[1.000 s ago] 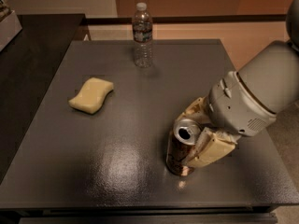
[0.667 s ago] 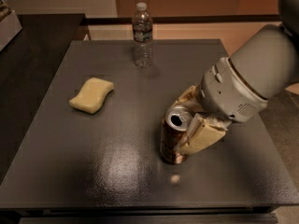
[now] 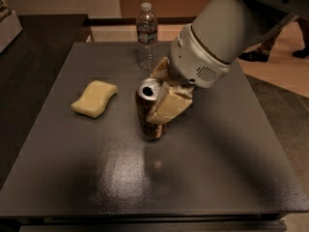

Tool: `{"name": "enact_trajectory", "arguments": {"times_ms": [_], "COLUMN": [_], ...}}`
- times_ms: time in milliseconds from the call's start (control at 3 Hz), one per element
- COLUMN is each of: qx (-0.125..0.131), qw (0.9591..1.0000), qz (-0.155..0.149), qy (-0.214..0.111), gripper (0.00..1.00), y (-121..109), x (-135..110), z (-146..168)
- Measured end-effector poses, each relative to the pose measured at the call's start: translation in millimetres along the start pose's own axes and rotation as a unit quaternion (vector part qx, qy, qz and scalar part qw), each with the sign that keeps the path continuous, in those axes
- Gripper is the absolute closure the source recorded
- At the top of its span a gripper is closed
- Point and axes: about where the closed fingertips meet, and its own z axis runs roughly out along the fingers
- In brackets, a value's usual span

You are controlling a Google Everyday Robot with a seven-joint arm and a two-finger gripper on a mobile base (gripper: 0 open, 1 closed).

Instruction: Move orange can near sponge

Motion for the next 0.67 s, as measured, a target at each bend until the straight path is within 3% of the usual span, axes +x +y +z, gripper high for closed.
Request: {"name": "enact_trajectory", "arguments": {"times_ms": [667], "qx": [-0.009], "qw": [0.9999], "qz": [0.004], "qy": [0.012], "gripper": [1.00], "y": [-47.0], "x": [-30.9], "z": [40.1]}}
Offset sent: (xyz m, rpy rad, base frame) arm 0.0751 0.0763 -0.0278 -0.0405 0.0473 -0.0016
